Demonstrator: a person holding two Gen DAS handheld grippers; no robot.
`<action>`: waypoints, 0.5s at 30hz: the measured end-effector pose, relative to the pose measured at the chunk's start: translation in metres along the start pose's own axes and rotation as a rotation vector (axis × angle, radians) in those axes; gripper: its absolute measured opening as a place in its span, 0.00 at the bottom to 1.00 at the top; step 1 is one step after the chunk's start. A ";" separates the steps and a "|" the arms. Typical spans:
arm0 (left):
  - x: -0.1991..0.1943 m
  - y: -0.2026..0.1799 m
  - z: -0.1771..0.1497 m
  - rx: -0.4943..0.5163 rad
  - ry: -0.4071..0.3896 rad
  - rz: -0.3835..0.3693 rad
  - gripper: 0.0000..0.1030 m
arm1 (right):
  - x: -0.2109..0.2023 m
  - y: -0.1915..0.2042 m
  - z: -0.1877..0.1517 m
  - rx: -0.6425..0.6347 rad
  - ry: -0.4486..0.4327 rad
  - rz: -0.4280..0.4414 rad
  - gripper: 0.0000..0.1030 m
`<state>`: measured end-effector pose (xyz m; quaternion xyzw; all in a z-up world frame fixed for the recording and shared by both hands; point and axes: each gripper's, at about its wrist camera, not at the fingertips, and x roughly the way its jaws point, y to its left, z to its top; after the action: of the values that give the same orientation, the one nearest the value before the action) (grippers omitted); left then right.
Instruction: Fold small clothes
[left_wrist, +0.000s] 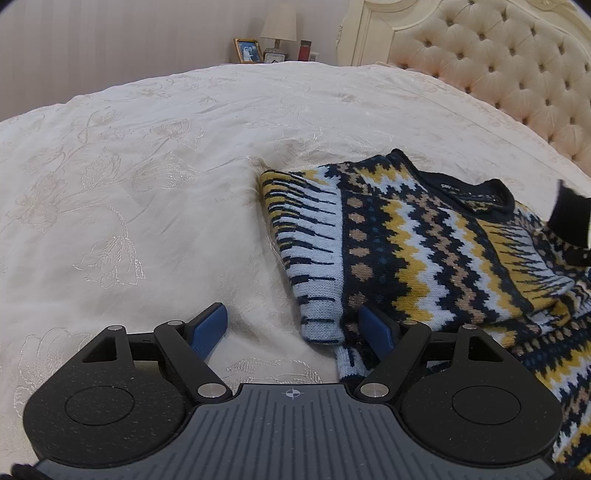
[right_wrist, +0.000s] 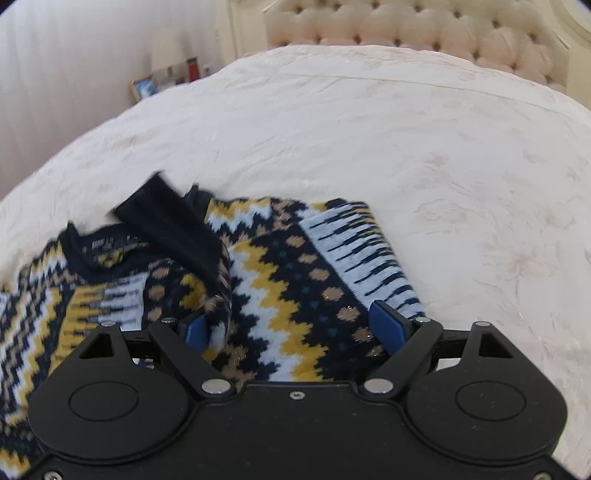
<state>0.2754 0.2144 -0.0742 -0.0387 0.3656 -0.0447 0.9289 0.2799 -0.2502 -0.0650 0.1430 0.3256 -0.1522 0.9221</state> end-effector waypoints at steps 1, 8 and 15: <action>0.000 0.000 0.000 0.000 0.000 0.000 0.76 | -0.001 -0.003 0.000 0.019 -0.007 0.004 0.83; 0.000 0.000 -0.001 -0.002 0.000 0.000 0.76 | 0.005 -0.019 0.003 0.071 -0.009 0.023 0.63; -0.004 -0.001 0.000 -0.007 -0.012 -0.001 0.76 | 0.003 -0.027 0.005 0.056 -0.005 0.024 0.25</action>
<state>0.2731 0.2141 -0.0714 -0.0424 0.3603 -0.0438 0.9308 0.2744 -0.2775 -0.0675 0.1724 0.3173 -0.1504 0.9203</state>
